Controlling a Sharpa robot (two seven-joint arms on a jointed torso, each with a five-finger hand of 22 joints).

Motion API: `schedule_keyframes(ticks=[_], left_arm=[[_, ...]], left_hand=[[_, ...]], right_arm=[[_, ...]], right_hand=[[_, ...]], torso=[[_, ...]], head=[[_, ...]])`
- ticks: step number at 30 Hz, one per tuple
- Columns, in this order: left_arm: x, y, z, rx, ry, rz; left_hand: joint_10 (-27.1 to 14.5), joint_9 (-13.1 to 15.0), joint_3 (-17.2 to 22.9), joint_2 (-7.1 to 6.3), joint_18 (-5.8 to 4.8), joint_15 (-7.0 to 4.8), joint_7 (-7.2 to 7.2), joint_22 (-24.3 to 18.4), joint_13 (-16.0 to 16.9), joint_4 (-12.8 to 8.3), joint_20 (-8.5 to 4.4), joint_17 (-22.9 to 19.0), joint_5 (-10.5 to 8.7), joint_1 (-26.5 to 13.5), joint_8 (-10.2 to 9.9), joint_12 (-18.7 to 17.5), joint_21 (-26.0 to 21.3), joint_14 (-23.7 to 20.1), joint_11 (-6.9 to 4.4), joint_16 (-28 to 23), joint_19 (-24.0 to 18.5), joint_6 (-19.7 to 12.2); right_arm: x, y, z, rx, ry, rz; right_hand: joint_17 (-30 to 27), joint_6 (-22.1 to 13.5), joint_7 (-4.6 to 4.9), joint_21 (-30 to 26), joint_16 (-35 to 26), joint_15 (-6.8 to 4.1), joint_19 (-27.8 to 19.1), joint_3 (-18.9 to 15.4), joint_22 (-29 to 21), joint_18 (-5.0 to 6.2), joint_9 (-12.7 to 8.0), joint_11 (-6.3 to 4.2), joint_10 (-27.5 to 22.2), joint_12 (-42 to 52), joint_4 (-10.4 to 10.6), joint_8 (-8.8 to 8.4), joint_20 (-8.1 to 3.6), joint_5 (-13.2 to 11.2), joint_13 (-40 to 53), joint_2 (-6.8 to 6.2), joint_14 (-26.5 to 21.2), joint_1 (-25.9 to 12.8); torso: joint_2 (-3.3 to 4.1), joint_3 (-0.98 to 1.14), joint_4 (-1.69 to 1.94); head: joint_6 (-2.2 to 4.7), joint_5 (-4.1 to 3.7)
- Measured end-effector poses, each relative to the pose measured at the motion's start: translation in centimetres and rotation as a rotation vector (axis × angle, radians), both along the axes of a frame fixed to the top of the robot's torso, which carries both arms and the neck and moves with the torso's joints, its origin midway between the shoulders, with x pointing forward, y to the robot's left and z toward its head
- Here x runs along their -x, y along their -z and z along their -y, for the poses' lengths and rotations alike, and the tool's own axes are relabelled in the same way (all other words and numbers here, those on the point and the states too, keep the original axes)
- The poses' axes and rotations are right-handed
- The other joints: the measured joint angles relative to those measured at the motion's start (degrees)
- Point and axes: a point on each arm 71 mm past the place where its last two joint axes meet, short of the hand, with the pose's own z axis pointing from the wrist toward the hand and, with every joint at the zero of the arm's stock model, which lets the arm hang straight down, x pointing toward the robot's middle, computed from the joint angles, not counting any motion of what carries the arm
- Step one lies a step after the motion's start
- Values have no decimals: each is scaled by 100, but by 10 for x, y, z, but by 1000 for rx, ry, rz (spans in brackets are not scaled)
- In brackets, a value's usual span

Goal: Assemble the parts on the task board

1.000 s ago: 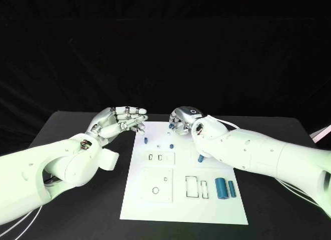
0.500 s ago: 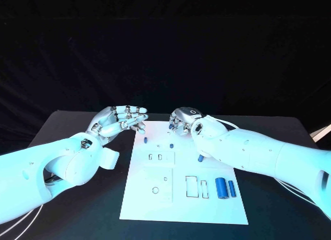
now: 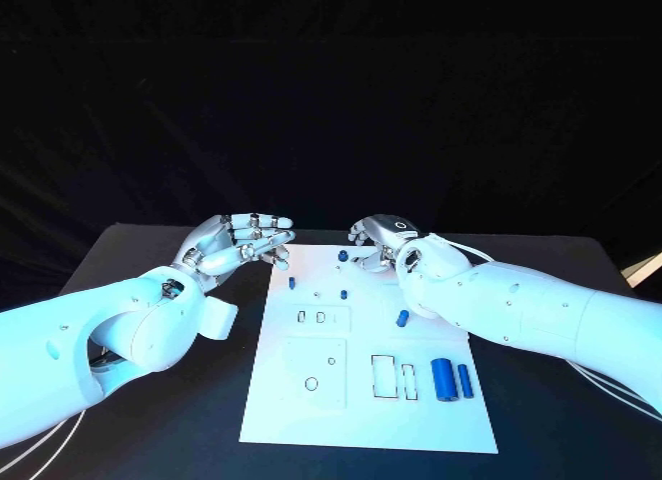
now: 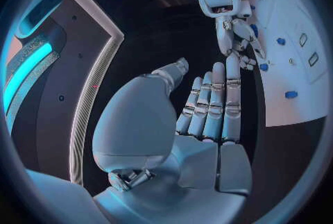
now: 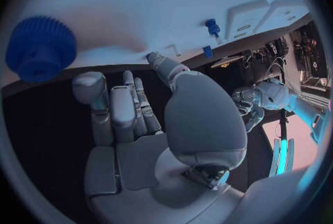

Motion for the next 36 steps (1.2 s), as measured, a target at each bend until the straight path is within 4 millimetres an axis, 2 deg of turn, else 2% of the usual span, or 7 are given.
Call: schedule_keyframes(ticks=[16,18,20,22,24,27,36], left_arm=[[-6,2,-14,-14,-37,0],[-7,2,-15,-14,-39,0],[-7,2,-15,-15,-40,0],[-8,3,-15,-15,-41,0],[-8,3,-15,-15,-41,0],[-8,3,-16,-15,-42,0],[-10,4,-16,-16,-42,-1]], left_hand=[[0,0,0,0,1,0,0,3,0,0,-1,2,0,0,0,0,0,0,0,0,-123,0],[0,0,0,0,1,0,0,3,0,0,-1,2,0,0,0,0,0,0,0,0,-123,0],[0,0,0,0,1,0,0,3,0,0,-1,2,0,0,0,0,0,0,0,0,-123,0],[0,0,0,0,1,0,0,3,0,0,-1,2,0,0,0,0,0,0,0,0,-123,0],[0,0,0,0,1,0,0,3,0,0,-1,2,0,0,0,0,0,0,0,0,-123,0],[0,0,0,0,1,0,0,3,0,0,-1,2,0,0,0,0,0,0,0,0,-123,0],[0,0,0,0,1,0,0,4,0,0,-1,2,0,0,0,0,0,0,0,0,-123,0]], right_arm=[[12,-37,89,-116,102,-161],[11,-38,98,-126,120,-197],[10,-37,104,-128,134,-237],[9,-36,107,-126,144,-271],[8,-34,110,-131,164,-309],[6,-32,111,-144,187,-342],[1,-28,104,-159,217,-346]], right_hand=[[942,302,46,720,590,-94,431,-315,1020,-97,-48,-126,714,907,224,-142,-162,214,271,12,114,226],[1211,360,-15,897,762,-245,496,-458,1263,-101,-24,-232,904,1860,265,-105,-228,418,1016,-77,163,341],[1734,143,-21,1266,1095,-243,630,-1260,1808,-236,215,-205,699,5067,674,244,-193,502,4724,60,165,482],[1738,114,7,1633,1380,-240,760,-1496,2006,-239,259,-192,1007,6623,915,425,-148,500,6008,-9,166,551],[1738,67,53,1966,1556,-171,782,-1690,2006,-414,281,-185,1417,7158,1110,493,-123,428,6447,-75,233,618],[1738,-141,94,2206,1645,-92,810,-1815,2006,-415,291,-154,1658,7348,1235,580,-95,412,6497,68,154,788],[1738,-418,170,2716,1722,-90,834,-1883,2006,-502,299,-134,2246,7736,1434,717,-70,506,6498,-16,155,874]], torso=[[-69,64,-152],[-75,72,-169],[-79,79,-179],[-80,88,-188],[-80,92,-189],[-80,93,-189],[-74,86,-175]], head=[[69,-1],[72,-1],[73,4],[64,11],[51,13],[39,14],[5,31]])
